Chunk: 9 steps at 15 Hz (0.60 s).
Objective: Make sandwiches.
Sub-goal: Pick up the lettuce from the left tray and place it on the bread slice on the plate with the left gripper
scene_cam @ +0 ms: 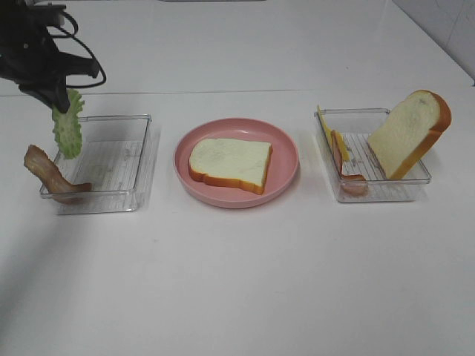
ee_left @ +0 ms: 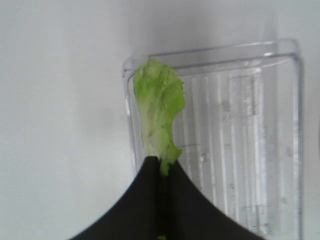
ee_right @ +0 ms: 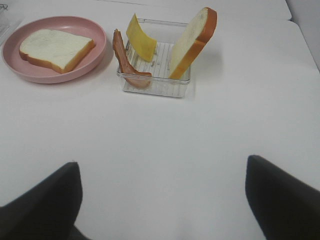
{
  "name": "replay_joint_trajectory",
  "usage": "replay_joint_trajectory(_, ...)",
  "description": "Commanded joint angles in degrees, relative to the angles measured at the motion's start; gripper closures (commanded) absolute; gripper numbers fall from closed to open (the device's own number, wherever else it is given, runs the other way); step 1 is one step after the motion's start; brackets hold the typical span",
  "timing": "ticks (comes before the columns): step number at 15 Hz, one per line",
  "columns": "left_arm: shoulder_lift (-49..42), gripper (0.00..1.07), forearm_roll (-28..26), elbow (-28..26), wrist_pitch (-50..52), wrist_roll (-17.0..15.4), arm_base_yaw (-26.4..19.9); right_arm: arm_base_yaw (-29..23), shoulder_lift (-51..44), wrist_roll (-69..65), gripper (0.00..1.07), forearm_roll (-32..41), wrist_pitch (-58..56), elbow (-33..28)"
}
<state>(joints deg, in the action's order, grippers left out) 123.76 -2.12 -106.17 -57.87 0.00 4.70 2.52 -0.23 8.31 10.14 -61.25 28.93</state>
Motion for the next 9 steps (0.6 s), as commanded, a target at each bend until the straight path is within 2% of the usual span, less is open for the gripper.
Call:
replay_joint_trajectory(1, -2.9, 1.07, -6.2, -1.8, 1.3, 1.8, 0.2, 0.2, -1.1, 0.6, 0.28, -0.1, 0.3, -0.1)
replay_joint_trajectory(2, -3.8, 1.07, -10.7, -3.0, 2.6, 3.7, 0.2, 0.2, -1.1, 0.6, 0.28, -0.1, 0.3, -0.1)
replay_joint_trajectory(4, -4.0, 1.07, -24.2, -6.0, 2.9, 9.1, 0.5, 0.2, -1.1, 0.6, 0.28, -0.1, 0.3, -0.1)
replay_joint_trajectory(5, -4.0, 1.07, -36.9, -6.5, 4.8, 14.7, 1.7, 0.2, -1.1, 0.6, 0.28, -0.1, 0.3, -0.1)
replay_joint_trajectory(6, -3.7, 1.07, -41.7, -6.5, 6.3, 18.5, 3.2, 0.2, -1.1, 0.6, 0.28, 0.0, 0.3, -0.1)
replay_joint_trajectory(8, -2.8, 1.07, -47.3, -6.5, 7.6, 23.4, 5.7, 0.2, -1.1, 0.6, 0.28, 0.0, 0.3, -0.1)
replay_joint_trajectory(9, -1.7, 1.07, -49.7, -6.5, 8.2, 24.8, 7.8, 0.2, -1.1, 0.6, 0.28, 0.0, 0.3, -0.1)
